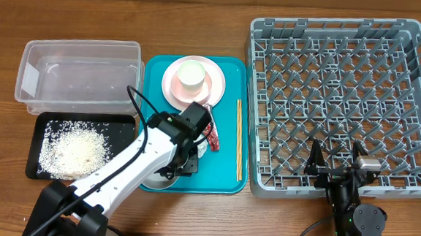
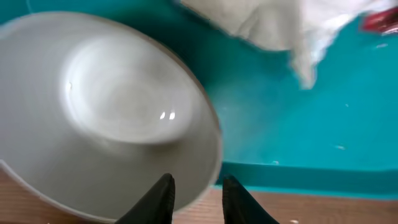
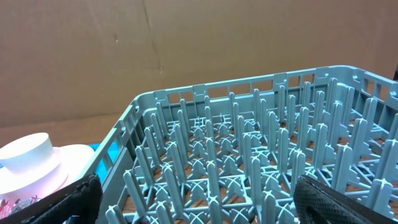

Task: Sort waste into correct bins and load items into the dishwasher
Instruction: 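Grasp the white tissue on the teal tray with the left gripper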

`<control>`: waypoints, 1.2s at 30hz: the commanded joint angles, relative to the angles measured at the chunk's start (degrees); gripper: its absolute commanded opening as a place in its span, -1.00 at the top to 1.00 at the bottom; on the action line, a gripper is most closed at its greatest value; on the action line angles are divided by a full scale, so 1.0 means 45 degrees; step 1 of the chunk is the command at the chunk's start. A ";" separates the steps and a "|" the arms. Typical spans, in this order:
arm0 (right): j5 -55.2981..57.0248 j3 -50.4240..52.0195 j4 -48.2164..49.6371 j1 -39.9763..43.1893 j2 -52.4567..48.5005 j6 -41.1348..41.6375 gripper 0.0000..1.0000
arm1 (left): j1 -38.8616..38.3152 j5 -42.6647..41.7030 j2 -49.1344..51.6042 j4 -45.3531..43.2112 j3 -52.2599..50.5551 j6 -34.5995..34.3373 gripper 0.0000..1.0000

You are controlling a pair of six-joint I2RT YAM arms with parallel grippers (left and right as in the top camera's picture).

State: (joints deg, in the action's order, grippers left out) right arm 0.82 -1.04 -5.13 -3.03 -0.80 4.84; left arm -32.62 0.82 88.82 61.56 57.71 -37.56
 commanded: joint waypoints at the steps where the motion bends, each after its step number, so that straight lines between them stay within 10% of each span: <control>1: -0.0019 0.0131 0.0092 0.0015 0.0102 -0.0039 -1.00 | 0.0053 -0.0185 -0.0243 0.0369 0.2317 -0.0083 0.45; 29: -0.0019 0.0131 0.0092 0.0015 0.0102 -0.0039 -1.00 | -0.0233 0.2633 0.2793 -0.0797 0.4187 -0.2526 0.27; 36: -0.0019 0.0131 0.0092 0.0015 0.0102 -0.0039 -1.00 | 0.0544 0.2613 0.2841 -0.0680 0.4182 -0.2691 -0.08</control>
State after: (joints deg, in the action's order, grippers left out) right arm 0.82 -1.04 -5.15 -3.03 -0.80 4.84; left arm -31.64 10.20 101.30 58.33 76.42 -48.12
